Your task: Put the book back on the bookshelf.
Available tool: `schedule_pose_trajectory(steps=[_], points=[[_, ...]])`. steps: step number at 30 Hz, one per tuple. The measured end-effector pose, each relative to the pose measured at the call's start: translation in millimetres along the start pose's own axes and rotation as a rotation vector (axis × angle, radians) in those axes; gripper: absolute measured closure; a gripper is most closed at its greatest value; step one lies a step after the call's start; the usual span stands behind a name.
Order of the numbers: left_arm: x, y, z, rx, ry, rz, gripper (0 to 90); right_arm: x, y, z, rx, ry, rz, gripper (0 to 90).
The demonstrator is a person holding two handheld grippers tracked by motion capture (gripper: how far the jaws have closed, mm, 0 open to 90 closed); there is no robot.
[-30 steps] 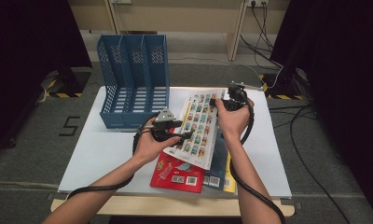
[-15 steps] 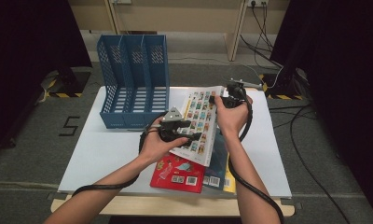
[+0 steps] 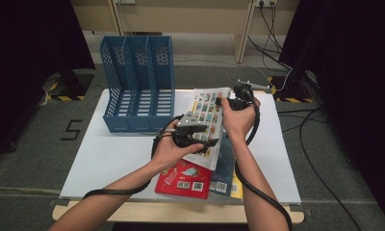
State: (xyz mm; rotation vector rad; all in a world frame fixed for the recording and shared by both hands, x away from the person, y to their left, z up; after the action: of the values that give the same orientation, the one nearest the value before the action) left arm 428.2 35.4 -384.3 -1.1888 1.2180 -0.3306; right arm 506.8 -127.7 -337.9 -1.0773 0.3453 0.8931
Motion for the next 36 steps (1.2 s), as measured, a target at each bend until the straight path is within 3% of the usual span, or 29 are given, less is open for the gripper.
schedule_pose_trajectory(steps=[12, 15, 26, 36], points=[[12.1, -0.7, -4.8, 0.029, -0.048, 0.024, 33.0, -1.9, -0.1, 4.0, -0.005, 0.011, -0.017, 74.2], [14.2, 0.3, -5.0, 0.026, -0.043, 0.024, 32.7, -3.7, -0.4, 6.6, -0.012, 0.010, -0.026, 74.2], [17.1, -3.0, -4.0, 0.052, -0.073, 0.027, 33.9, -18.9, -3.1, 14.0, -0.037, 0.020, -0.072, 74.2], [14.4, 5.1, 8.5, 0.067, -0.137, 0.047, 37.1, -31.0, -0.8, 22.6, -0.060, 0.016, -0.096, 74.1]])
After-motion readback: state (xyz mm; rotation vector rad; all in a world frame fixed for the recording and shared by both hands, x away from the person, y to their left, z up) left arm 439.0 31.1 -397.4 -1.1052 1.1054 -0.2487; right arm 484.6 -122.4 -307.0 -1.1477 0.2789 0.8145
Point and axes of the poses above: each handheld gripper's, and its own axes: x roughly forward along the jaws, y roughly out of its underside, z roughly to its left, the point moved 2 cm from there along x, roughly forward along the jaws, and after that the axes turned 7 degrees about z, right-handed, at the moved point
